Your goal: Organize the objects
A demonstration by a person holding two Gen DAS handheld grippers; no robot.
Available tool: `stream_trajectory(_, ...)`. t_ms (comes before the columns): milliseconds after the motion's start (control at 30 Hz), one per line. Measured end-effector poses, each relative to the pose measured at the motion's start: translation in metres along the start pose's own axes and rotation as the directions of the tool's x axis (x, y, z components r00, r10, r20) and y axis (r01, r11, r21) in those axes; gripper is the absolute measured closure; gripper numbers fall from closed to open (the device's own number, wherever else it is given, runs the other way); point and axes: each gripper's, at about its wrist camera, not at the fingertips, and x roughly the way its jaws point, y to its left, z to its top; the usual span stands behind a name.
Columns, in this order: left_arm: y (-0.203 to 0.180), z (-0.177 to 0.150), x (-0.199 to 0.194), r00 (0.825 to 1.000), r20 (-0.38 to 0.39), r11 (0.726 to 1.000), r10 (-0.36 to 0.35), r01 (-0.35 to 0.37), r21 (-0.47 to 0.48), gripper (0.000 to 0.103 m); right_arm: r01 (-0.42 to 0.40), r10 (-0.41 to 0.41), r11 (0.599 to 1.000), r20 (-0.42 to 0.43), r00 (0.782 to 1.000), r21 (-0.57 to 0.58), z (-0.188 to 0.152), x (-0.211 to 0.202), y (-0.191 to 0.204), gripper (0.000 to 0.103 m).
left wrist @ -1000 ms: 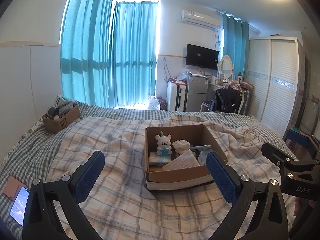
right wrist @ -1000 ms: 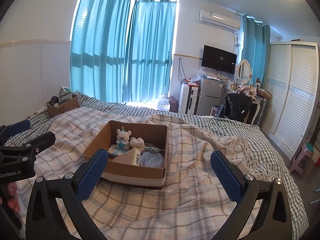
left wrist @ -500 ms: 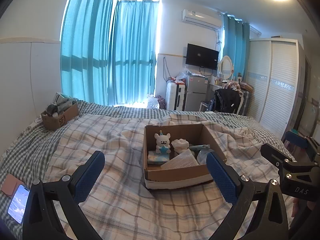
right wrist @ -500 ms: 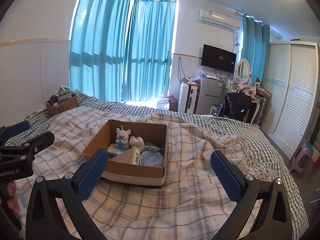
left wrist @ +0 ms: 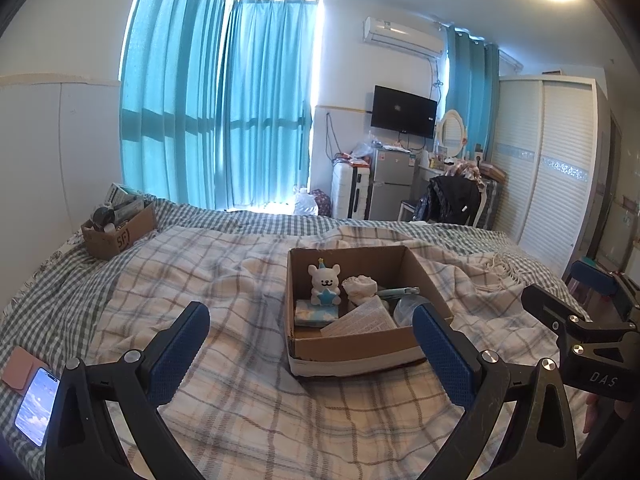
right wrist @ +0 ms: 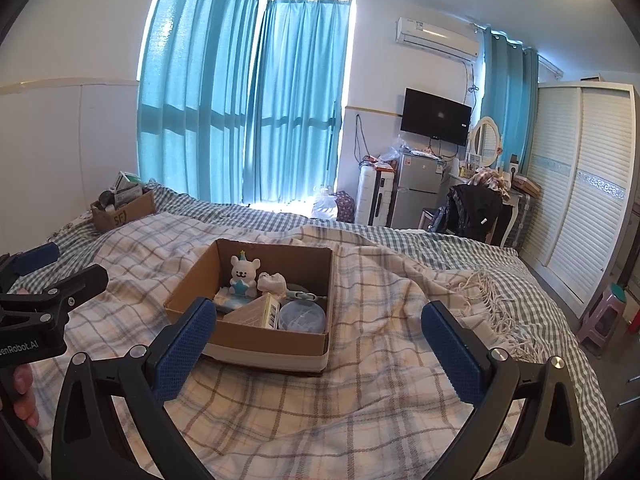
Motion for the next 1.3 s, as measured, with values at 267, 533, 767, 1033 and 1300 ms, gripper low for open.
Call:
stream_trajectory(267,-0.003,-0.0014,0.0002,1.0,0.003,1.0,0.002,-0.002,0.006,0.0,-0.001,0.001,1.0,0.004,1.0,-0.001,0.0009,-0.0013,0.0018,0.0)
stream_trajectory(533,-0.0022,0.0005,-0.0008,1.0,0.002,1.0,-0.01,0.01,0.0,0.0,0.0,0.0,1.0,0.009,1.0,-0.001,0.003,-0.0031,0.0018,0.0)
stream_trajectory(767,0.0003,0.0008,-0.0012,1.0,0.006,1.0,0.011,-0.011,-0.012,0.0,0.003,-0.004,1.0,0.006,1.0,0.012,0.0027,-0.0028,-0.0017,0.0)
stream_trajectory(1033,0.0034,0.0021,0.0004,1.0,0.001,1.0,0.022,-0.022,-0.017,0.0,0.003,-0.003,1.0,-0.002,1.0,0.002,0.0033,0.0001,0.0017,0.0)
stream_trajectory(1300,0.0042,0.0014,0.0002,1.0,0.004,1.0,0.03,-0.03,-0.001,0.0,-0.001,0.001,1.0,-0.011,1.0,-0.011,0.0035,0.0028,0.0059,0.0)
